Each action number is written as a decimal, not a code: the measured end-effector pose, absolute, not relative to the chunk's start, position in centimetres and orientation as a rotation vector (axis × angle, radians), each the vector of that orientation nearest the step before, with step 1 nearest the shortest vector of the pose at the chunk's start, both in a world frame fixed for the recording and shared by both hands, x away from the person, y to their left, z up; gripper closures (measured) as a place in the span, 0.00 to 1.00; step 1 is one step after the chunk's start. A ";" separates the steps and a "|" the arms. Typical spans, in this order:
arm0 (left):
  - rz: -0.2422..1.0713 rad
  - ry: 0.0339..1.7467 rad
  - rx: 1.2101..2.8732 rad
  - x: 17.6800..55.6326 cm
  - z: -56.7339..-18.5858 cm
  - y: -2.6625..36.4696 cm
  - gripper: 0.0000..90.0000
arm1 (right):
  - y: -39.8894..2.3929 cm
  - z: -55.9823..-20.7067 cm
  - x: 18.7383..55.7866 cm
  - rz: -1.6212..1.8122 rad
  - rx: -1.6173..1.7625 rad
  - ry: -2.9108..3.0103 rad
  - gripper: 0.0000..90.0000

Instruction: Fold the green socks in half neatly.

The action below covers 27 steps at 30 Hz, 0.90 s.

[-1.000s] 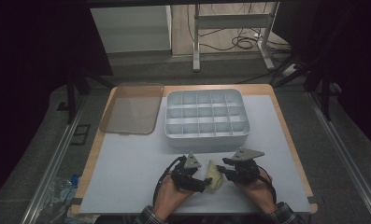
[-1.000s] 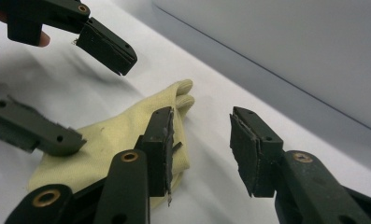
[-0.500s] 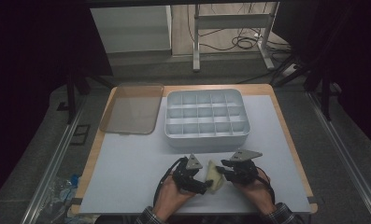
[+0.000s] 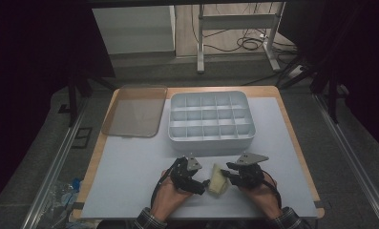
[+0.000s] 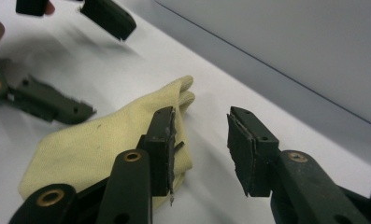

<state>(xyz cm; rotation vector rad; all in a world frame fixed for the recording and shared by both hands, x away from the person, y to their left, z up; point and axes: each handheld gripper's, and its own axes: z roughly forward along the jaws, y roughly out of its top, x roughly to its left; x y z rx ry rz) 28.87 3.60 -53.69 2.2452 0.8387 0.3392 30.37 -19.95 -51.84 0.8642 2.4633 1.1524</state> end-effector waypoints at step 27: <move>0.275 0.831 2.231 26.3 -54.1 2.0 0.11 | -21.4 -50.6 28.9 1.179 0.887 2.459 0.62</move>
